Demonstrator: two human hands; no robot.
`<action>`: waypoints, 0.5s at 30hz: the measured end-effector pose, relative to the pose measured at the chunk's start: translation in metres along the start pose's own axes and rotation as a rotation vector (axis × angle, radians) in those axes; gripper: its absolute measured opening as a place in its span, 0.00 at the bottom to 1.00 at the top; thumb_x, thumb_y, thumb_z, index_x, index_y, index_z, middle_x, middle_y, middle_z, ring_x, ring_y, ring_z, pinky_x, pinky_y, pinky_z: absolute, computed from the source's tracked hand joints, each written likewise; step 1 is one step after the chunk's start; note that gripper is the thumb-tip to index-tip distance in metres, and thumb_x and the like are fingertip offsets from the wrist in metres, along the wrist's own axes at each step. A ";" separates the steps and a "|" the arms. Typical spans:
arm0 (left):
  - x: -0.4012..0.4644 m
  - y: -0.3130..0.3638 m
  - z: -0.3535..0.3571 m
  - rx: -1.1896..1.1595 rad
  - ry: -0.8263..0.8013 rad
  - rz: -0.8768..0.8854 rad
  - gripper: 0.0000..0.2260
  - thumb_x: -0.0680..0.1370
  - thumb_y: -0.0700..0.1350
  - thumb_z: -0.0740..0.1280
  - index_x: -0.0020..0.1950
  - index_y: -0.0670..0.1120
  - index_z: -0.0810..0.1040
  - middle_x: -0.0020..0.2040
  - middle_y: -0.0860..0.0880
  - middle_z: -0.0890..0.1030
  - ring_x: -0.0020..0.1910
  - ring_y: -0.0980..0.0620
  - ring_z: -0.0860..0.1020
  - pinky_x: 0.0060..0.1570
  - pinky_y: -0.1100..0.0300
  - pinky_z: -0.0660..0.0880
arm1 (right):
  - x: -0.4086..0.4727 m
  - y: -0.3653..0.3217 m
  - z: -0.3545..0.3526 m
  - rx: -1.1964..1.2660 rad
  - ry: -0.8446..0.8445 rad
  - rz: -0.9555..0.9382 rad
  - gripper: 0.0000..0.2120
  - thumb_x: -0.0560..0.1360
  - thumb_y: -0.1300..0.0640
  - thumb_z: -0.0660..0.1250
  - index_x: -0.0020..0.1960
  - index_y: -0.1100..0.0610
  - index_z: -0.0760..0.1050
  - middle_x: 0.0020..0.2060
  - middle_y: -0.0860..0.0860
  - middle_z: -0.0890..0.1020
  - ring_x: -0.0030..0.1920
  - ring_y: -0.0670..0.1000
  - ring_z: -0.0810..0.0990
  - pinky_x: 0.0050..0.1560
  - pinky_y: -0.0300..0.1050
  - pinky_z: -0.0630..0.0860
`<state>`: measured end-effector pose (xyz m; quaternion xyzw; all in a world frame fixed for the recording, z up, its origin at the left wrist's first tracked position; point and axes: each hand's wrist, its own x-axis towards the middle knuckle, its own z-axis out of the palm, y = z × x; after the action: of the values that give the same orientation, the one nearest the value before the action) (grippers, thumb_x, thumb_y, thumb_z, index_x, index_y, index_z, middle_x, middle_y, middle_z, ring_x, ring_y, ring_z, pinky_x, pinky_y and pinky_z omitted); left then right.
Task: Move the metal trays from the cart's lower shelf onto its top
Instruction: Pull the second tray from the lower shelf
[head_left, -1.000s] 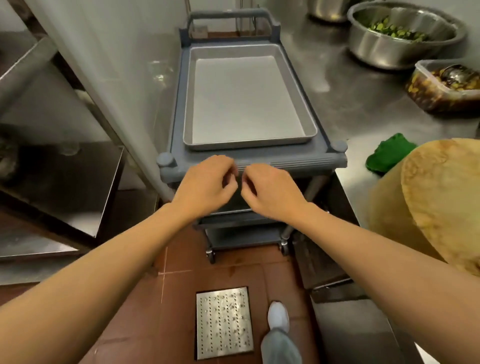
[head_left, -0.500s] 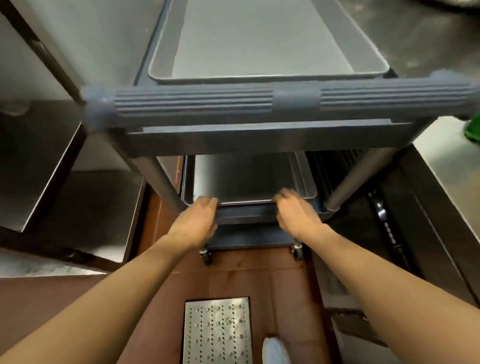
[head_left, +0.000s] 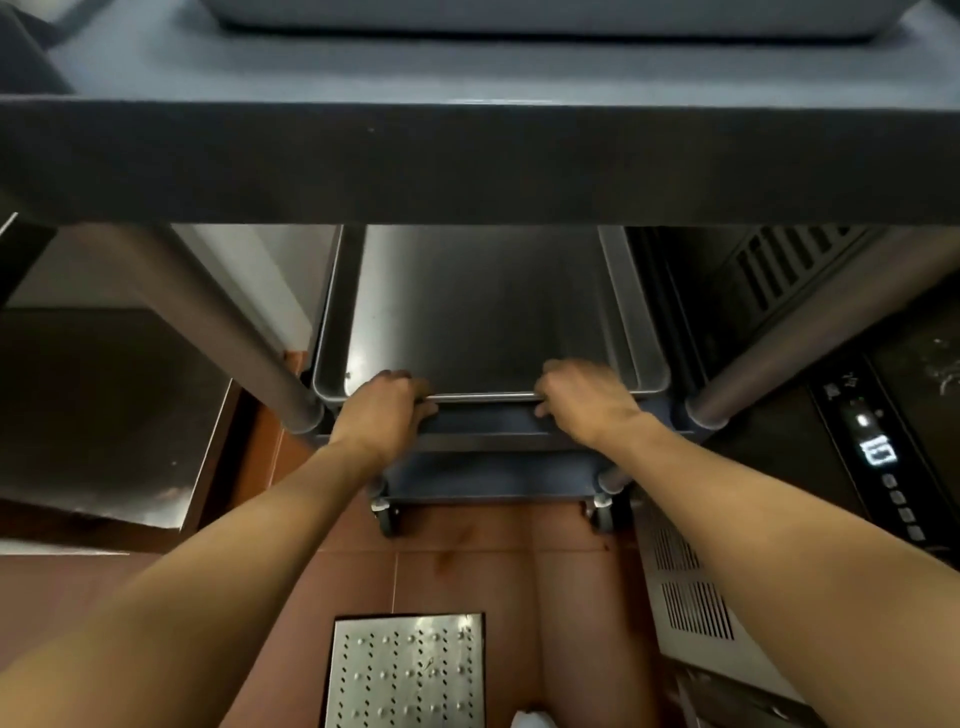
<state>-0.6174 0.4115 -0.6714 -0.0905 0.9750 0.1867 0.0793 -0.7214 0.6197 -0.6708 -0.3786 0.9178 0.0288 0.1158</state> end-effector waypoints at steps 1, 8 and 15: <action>0.001 0.001 -0.002 0.007 -0.007 -0.007 0.10 0.79 0.48 0.63 0.55 0.46 0.81 0.50 0.43 0.80 0.51 0.42 0.77 0.50 0.49 0.75 | 0.001 0.002 -0.003 0.026 -0.033 -0.008 0.09 0.76 0.55 0.67 0.48 0.61 0.78 0.49 0.56 0.79 0.50 0.58 0.78 0.41 0.45 0.66; -0.006 0.008 -0.014 0.191 -0.046 0.060 0.11 0.80 0.49 0.61 0.48 0.45 0.81 0.48 0.44 0.82 0.48 0.42 0.79 0.41 0.55 0.69 | -0.011 0.005 -0.015 0.131 -0.077 0.014 0.13 0.77 0.49 0.66 0.44 0.60 0.76 0.47 0.57 0.80 0.49 0.58 0.79 0.43 0.45 0.68; -0.030 0.026 -0.049 0.285 0.182 0.186 0.14 0.77 0.52 0.65 0.58 0.46 0.75 0.54 0.46 0.78 0.54 0.45 0.77 0.49 0.50 0.76 | -0.046 0.001 -0.059 0.039 0.305 -0.047 0.07 0.78 0.58 0.64 0.45 0.60 0.79 0.44 0.55 0.79 0.44 0.57 0.79 0.36 0.43 0.64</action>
<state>-0.6000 0.4213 -0.6114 -0.0043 0.9989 0.0444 -0.0146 -0.7019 0.6437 -0.6033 -0.3977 0.9160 -0.0495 -0.0170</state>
